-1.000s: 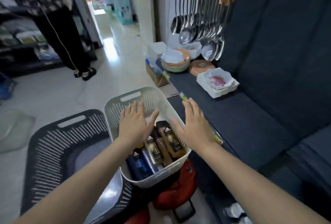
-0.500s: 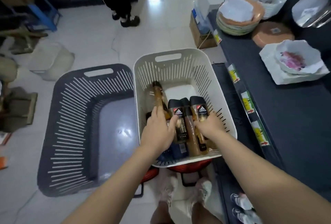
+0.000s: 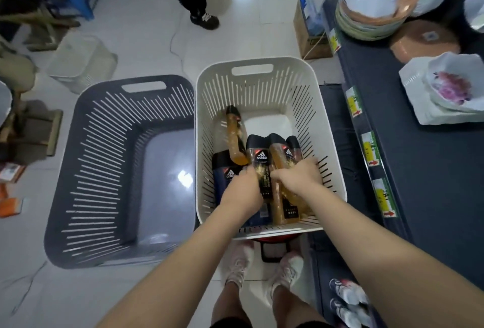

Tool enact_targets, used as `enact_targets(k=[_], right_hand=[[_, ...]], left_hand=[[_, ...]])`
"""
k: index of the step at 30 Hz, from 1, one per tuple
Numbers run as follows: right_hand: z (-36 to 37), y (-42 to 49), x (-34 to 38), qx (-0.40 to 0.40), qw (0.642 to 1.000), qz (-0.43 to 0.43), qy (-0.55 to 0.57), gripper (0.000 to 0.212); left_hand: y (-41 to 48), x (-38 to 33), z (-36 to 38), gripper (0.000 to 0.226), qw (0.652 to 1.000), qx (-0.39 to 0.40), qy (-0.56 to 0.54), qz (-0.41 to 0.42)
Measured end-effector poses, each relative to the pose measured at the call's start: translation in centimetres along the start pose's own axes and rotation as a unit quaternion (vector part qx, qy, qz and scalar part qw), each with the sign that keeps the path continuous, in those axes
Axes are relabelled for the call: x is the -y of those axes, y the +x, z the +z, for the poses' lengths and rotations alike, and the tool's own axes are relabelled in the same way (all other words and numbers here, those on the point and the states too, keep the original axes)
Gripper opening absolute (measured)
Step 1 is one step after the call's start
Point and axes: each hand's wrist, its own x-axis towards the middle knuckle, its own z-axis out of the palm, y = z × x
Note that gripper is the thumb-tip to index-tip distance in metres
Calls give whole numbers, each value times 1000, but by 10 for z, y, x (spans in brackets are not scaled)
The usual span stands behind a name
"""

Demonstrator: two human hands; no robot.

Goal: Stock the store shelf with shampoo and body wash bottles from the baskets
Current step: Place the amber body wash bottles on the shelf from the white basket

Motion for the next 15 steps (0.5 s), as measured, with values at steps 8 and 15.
enact_targets(k=[8,15], right_hand=[[-47,-27,21,23,995,-68,69,50],[-50,-34,12,37,988,-67,134,37]], left_hand=[[44,-41,34,38,996,67,46,20],[62,-55,64,67,987,-11,160,5]])
